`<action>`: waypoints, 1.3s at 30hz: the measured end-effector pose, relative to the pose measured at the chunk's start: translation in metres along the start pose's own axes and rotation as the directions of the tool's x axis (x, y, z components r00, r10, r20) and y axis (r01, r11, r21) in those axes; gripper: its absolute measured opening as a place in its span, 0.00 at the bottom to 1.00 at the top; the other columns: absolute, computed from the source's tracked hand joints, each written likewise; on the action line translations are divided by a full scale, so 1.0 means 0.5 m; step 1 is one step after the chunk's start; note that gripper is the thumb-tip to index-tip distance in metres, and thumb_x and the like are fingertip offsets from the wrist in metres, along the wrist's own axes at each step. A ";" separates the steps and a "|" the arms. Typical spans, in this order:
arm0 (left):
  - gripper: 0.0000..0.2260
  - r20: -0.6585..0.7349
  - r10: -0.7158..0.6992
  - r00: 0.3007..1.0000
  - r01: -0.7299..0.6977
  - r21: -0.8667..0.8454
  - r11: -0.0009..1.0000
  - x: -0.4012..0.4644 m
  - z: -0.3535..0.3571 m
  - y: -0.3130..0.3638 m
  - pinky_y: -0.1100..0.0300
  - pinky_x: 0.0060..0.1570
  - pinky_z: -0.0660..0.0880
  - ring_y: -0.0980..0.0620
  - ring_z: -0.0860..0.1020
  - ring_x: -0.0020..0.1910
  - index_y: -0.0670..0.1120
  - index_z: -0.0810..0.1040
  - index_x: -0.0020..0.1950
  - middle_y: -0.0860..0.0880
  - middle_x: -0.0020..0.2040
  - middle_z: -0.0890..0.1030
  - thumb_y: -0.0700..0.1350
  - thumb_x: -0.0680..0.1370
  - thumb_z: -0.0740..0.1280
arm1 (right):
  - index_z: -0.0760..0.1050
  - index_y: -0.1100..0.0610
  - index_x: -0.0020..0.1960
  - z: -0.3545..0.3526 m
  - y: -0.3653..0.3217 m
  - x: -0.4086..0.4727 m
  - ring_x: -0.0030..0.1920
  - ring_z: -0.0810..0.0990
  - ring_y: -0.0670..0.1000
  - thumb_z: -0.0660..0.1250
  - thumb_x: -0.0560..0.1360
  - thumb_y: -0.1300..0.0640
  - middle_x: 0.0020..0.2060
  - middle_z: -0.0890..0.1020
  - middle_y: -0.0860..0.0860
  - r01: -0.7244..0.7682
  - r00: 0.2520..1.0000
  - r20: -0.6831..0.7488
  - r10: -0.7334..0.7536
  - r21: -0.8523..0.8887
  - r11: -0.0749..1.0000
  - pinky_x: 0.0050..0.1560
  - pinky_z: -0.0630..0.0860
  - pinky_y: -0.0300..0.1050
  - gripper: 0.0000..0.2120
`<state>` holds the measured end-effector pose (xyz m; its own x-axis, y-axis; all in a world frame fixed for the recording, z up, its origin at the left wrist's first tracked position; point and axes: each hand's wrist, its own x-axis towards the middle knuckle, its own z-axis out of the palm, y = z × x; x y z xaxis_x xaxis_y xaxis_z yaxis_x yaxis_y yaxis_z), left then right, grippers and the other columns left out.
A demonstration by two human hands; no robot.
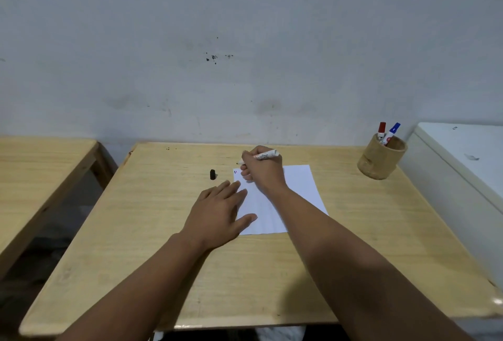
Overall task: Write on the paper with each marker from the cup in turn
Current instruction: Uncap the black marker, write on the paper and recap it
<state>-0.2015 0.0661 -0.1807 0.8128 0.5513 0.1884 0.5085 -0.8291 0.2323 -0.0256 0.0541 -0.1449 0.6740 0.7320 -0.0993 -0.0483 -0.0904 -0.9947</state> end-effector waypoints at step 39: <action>0.42 0.019 -0.146 0.989 0.146 -0.023 0.989 -0.024 -0.014 0.004 0.48 0.81 0.46 0.52 0.51 0.83 0.49 0.63 0.81 0.51 0.83 0.58 0.75 0.75 0.55 | 0.75 0.54 0.42 -0.033 -0.027 -0.001 0.25 0.73 0.48 0.77 0.79 0.50 0.31 0.77 0.54 0.138 0.979 -0.164 -0.120 0.103 0.985 0.25 0.67 0.37 0.13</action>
<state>-0.2124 0.0585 -0.1759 0.7351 0.6644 0.1348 0.6152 -0.7372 0.2794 -0.0133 0.0441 -0.1311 0.7863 0.6172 0.0262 -0.0309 0.0818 -0.9962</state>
